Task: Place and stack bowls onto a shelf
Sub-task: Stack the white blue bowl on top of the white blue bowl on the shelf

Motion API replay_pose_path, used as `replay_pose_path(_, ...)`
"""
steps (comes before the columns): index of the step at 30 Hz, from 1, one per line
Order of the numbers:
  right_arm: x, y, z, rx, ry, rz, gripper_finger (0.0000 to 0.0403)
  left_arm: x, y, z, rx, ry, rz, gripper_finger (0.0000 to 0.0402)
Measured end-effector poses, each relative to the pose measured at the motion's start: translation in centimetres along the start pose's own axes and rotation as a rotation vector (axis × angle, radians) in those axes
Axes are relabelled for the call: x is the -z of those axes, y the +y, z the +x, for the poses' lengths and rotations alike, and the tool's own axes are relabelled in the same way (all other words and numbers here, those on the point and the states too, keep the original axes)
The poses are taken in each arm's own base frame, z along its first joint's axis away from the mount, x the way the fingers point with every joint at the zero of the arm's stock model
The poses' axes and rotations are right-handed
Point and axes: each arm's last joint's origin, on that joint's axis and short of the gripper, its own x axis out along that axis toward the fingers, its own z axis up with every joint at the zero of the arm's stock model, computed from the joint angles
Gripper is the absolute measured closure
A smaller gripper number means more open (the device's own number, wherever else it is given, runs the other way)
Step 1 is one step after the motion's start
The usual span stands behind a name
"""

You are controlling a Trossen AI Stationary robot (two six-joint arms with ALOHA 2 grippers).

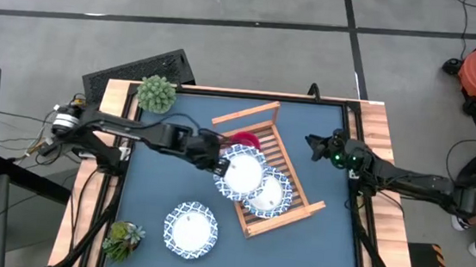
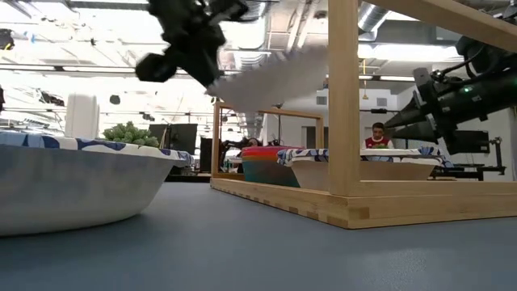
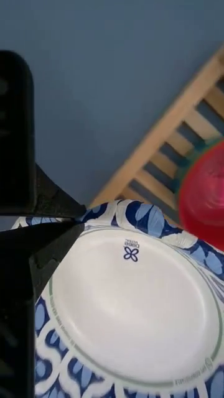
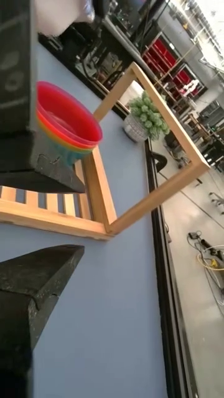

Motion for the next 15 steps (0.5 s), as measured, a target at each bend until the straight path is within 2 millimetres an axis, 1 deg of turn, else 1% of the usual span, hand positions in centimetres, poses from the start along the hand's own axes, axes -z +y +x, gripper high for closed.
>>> replay_pose_path(2,-0.1,0.0,0.0,0.003,-0.005,0.002,0.0232,-0.7,-0.7,1.0,-0.016,-0.003,0.032,0.0401)
replay_pose_path(7,-0.2,0.0,0.0,0.002,-0.007,0.001,0.0232,-2.4,-2.8,2.8,-0.012,0.000,0.132,0.0401)
replay_pose_path(10,-0.1,0.0,0.0,0.002,-0.005,0.000,0.0232,-3.1,-3.7,3.9,-0.052,0.030,0.198,0.0401)
replay_pose_path(15,-0.1,0.0,0.0,0.002,-0.004,0.000,0.0232,-4.2,-5.2,5.2,-0.075,0.051,0.288,0.0401)
